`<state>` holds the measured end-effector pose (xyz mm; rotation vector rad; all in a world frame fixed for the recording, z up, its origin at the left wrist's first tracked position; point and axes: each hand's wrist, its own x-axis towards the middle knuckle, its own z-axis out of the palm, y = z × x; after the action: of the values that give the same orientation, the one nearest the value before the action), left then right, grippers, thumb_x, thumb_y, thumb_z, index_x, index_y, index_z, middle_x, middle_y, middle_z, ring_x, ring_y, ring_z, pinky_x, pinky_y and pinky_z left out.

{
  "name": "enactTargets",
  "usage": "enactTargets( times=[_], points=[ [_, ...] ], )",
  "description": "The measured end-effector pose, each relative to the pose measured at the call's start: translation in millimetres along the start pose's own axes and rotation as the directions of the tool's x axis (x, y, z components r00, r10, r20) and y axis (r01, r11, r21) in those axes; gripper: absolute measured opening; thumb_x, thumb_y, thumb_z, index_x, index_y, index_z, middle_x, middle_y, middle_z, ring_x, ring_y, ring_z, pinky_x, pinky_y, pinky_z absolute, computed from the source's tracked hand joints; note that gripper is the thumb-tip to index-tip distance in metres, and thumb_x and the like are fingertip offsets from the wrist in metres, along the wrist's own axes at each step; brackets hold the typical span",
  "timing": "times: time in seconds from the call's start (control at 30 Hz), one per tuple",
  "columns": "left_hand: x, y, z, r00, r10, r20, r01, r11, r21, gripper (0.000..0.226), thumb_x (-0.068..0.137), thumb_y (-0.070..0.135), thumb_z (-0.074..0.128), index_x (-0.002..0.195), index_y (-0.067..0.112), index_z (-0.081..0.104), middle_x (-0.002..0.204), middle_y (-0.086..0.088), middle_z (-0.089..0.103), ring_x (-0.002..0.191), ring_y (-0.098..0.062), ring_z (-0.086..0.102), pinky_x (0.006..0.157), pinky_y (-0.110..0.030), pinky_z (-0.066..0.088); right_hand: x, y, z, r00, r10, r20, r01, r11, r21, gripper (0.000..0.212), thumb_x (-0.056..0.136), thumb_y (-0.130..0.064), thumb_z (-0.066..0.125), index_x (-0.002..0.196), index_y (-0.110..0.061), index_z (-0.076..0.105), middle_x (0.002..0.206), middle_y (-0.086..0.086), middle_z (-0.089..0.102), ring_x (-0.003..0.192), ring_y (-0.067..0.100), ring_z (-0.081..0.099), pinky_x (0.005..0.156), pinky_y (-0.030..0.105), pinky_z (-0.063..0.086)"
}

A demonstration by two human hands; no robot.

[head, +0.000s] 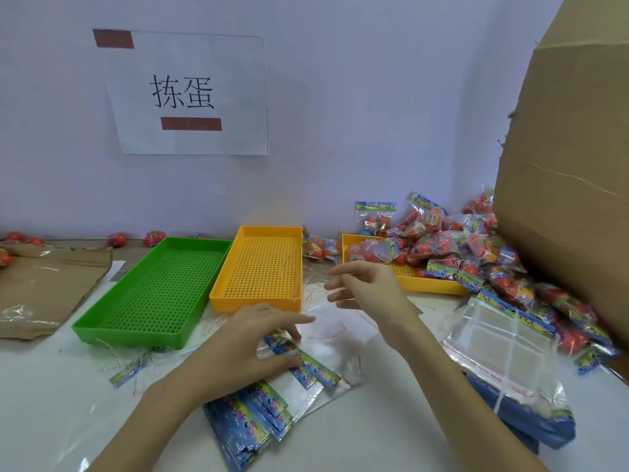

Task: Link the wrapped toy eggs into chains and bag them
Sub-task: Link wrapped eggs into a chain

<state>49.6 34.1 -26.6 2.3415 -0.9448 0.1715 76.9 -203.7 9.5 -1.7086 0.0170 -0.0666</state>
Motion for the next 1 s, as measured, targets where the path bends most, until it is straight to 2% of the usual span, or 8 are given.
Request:
enactTargets(
  times=[0.2, 0.3, 0.37, 0.53, 0.63, 0.73, 0.83, 1.0],
  points=[
    [0, 2, 2, 0.993, 0.113, -0.037, -0.105, 0.979, 0.175, 0.014, 0.095, 0.037, 0.074, 0.106, 0.032, 0.081, 0.111, 0.010, 0.059, 0.103, -0.008, 0.053, 0.091, -0.028, 0.045, -3, 0, 0, 0.977, -0.150, 0.153, 0.209, 0.828, -0.520, 0.025, 0.101, -0.006, 0.059, 0.105, -0.023, 0.076, 0.097, -0.009, 0.075, 0.088, 0.004, 0.068, 0.078, 0.021, 0.056],
    [1, 3, 3, 0.983, 0.138, -0.121, -0.104, 0.963, 0.249, 0.001, 0.097, 0.020, 0.074, 0.096, 0.020, 0.075, 0.116, 0.004, 0.062, 0.105, -0.017, 0.059, 0.087, -0.041, 0.053, -3, 2, -3, 0.969, -0.148, 0.199, 0.245, 0.692, -0.678, 0.024, 0.102, -0.009, 0.057, 0.116, -0.021, 0.074, 0.113, -0.007, 0.072, 0.099, 0.008, 0.065, 0.083, 0.019, 0.051],
    [3, 5, 5, 0.966, 0.110, -0.235, -0.067, 0.981, 0.185, 0.008, 0.103, 0.017, 0.063, 0.097, 0.014, 0.067, 0.113, 0.005, 0.061, 0.105, -0.016, 0.059, 0.088, -0.038, 0.051, -2, 2, -4, 0.969, -0.145, 0.199, 0.246, 0.647, -0.722, 0.025, 0.106, -0.016, 0.053, 0.122, -0.019, 0.072, 0.119, -0.006, 0.071, 0.103, 0.009, 0.064, 0.086, 0.021, 0.048],
    [7, 12, 4, 0.832, -0.284, -0.477, 0.164, 0.947, -0.278, 0.017, 0.107, 0.023, 0.050, 0.093, 0.017, 0.058, 0.080, 0.000, 0.064, 0.077, -0.026, 0.061, 0.069, -0.039, 0.048, -5, -7, 1, 0.961, -0.142, 0.237, 0.223, 0.906, -0.361, 0.043, 0.107, -0.051, 0.038, 0.112, -0.029, 0.075, 0.108, -0.012, 0.076, 0.105, 0.001, 0.067, 0.095, 0.031, 0.052],
    [7, 13, -2, 0.731, -0.480, -0.485, 0.217, 0.837, -0.502, 0.019, 0.109, 0.022, 0.050, 0.095, 0.011, 0.058, 0.076, 0.004, 0.077, 0.070, -0.011, 0.073, 0.060, -0.022, 0.051, -7, -11, 5, 0.921, -0.087, 0.379, 0.165, 0.970, -0.179, 0.054, 0.097, -0.065, 0.042, 0.113, -0.027, 0.076, 0.110, -0.015, 0.077, 0.105, 0.000, 0.069, 0.094, 0.025, 0.053],
    [8, 16, -5, 0.707, -0.558, -0.434, 0.207, 0.750, -0.628, 0.024, 0.111, 0.022, 0.046, 0.098, 0.004, 0.053, 0.076, 0.003, 0.080, 0.060, 0.001, 0.070, 0.054, -0.012, 0.047, -7, -8, 2, 0.916, -0.122, 0.382, 0.219, 0.950, -0.221, 0.022, 0.094, -0.040, 0.072, 0.104, -0.022, 0.079, 0.099, -0.007, 0.079, 0.095, 0.007, 0.073, 0.082, 0.020, 0.055],
    [7, 12, -7, 0.667, -0.601, -0.441, 0.210, 0.720, -0.662, 0.024, 0.113, 0.023, 0.043, 0.102, 0.003, 0.051, 0.080, 0.003, 0.081, 0.056, 0.001, 0.064, 0.054, -0.008, 0.044, -5, -7, -3, 0.963, -0.098, 0.251, 0.134, 0.982, -0.131, 0.012, 0.087, -0.022, 0.081, 0.096, -0.015, 0.079, 0.089, 0.002, 0.079, 0.086, 0.017, 0.076, 0.078, 0.026, 0.059],
    [8, 9, -8, 0.635, -0.693, -0.341, 0.203, 0.575, -0.793, 0.025, 0.113, 0.027, 0.043, 0.107, 0.005, 0.052, 0.095, -0.005, 0.082, 0.083, -0.025, 0.079, 0.072, -0.031, 0.058, -4, -8, -10, 0.988, -0.032, 0.148, 0.000, 0.979, 0.206, 0.019, 0.089, -0.017, 0.076, 0.103, -0.004, 0.077, 0.096, 0.012, 0.079, 0.088, 0.024, 0.077, 0.073, 0.022, 0.059]
  ],
)
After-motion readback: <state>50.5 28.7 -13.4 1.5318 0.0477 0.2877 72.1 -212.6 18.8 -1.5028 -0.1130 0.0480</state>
